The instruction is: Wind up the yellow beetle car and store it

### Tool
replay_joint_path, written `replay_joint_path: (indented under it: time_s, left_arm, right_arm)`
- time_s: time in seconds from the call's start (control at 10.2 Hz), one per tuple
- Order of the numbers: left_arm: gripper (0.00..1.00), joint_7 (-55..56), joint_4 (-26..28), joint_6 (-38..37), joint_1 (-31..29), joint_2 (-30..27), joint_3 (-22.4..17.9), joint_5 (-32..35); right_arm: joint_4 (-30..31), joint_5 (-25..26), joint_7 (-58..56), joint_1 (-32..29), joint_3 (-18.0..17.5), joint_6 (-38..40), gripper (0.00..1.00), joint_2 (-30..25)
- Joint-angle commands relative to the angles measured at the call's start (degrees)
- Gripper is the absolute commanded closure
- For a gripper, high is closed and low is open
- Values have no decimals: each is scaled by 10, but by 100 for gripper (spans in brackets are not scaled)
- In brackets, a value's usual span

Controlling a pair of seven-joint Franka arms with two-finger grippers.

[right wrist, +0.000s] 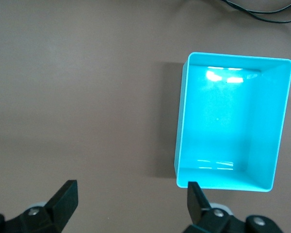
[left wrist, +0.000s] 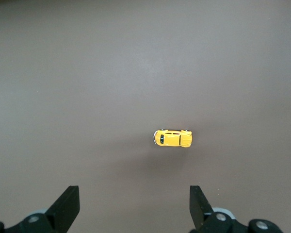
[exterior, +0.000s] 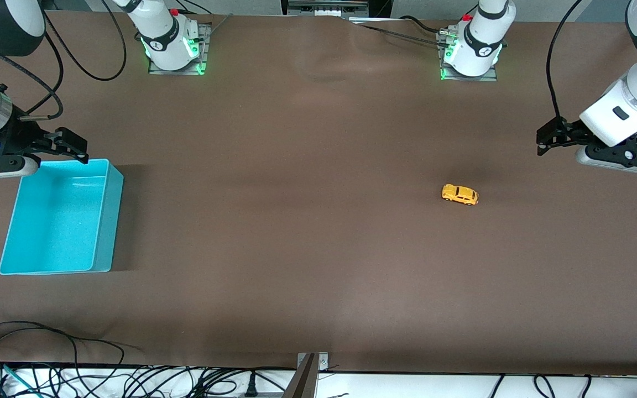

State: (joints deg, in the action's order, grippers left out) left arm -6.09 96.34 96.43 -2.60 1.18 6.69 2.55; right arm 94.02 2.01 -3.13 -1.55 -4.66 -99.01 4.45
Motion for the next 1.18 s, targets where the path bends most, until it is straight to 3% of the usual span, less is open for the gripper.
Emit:
replay_joint_path:
  time_s: [0.0, 0.29, 1.08]
  left_arm:
    - [0, -9, -17, -13, -7, 6, 4, -5]
    - [0, -10, -44, -46, -7, 6, 3, -18]
    - [0, -11, -49, -60, -2, 8, 5, -20]
  right_arm:
    - [-16, -18, 1, -1, -1, 10, 0, 5]
    - [-16, -18, -2, -3, 0, 10, 0, 7]
    - [-12, -15, 6, 0, -1, 25, 0, 6]
